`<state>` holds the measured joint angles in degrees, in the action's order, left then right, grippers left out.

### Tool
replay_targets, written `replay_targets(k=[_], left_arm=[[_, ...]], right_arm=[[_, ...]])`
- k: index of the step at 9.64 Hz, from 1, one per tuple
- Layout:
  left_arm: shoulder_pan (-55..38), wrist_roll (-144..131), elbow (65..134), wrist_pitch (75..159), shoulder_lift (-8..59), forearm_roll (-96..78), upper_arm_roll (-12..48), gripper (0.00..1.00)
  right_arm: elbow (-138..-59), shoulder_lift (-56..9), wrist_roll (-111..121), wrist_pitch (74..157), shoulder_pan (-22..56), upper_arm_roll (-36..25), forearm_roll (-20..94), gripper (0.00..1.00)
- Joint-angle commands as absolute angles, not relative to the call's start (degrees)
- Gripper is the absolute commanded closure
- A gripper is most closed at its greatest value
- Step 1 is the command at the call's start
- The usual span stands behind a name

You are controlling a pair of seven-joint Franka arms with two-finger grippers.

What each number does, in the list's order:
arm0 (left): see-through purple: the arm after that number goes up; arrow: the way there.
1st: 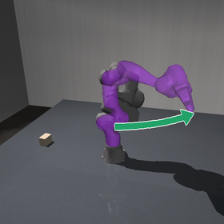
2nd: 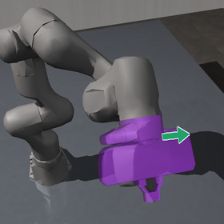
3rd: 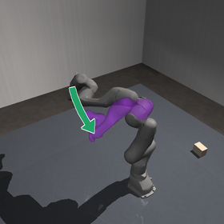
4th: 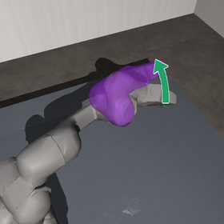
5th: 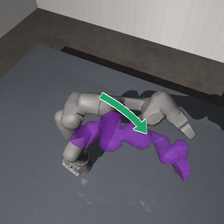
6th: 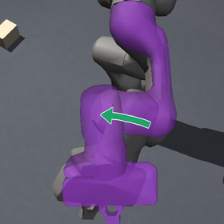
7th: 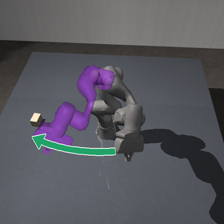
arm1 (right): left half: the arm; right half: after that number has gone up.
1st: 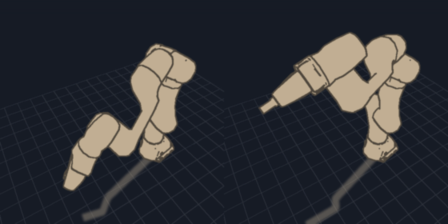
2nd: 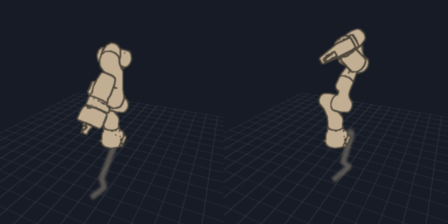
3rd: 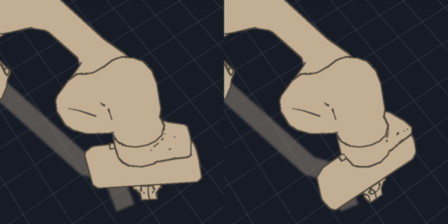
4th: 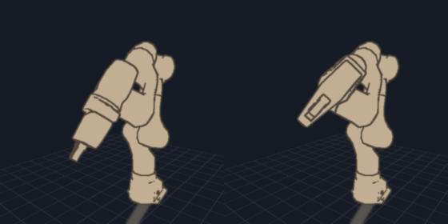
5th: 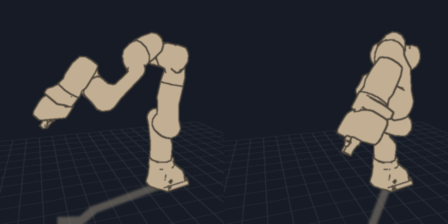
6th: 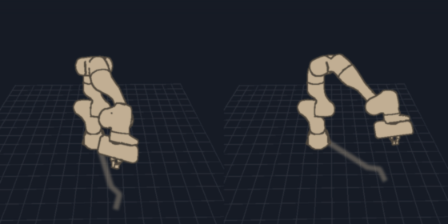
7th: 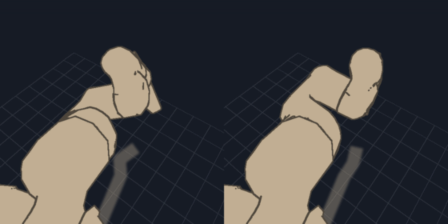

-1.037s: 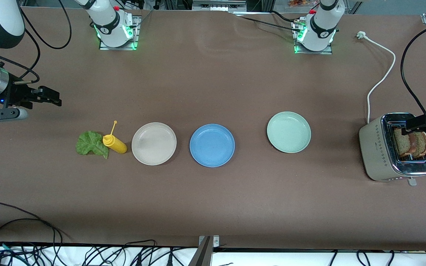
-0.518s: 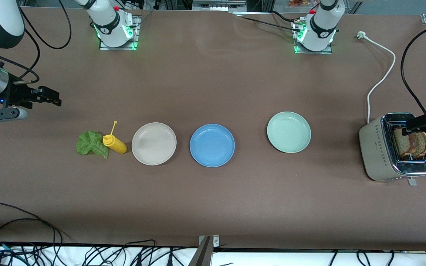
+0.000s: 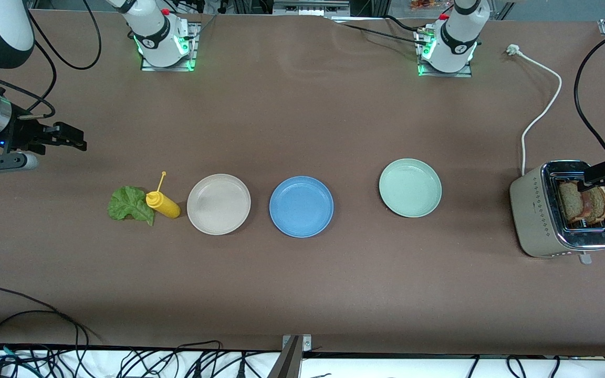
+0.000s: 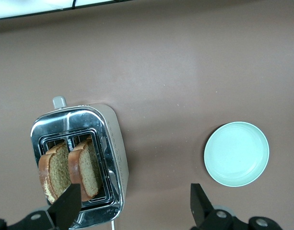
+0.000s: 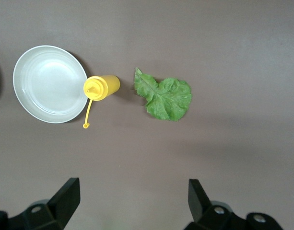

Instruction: Make sandwich in blue plate with both arms

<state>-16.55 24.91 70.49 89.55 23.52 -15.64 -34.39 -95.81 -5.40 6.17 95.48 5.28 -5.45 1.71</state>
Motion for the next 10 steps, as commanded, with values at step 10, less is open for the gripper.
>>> replay_targets(k=[10], left_arm=[[-8.35, 10.74, 76.09, 89.82, 11.45, -2.2, -14.42, 0.0]], right_arm=[[-95.54, -4.48, 5.71, 94.66, 5.19, -5.36, 1.05, 0.0]])
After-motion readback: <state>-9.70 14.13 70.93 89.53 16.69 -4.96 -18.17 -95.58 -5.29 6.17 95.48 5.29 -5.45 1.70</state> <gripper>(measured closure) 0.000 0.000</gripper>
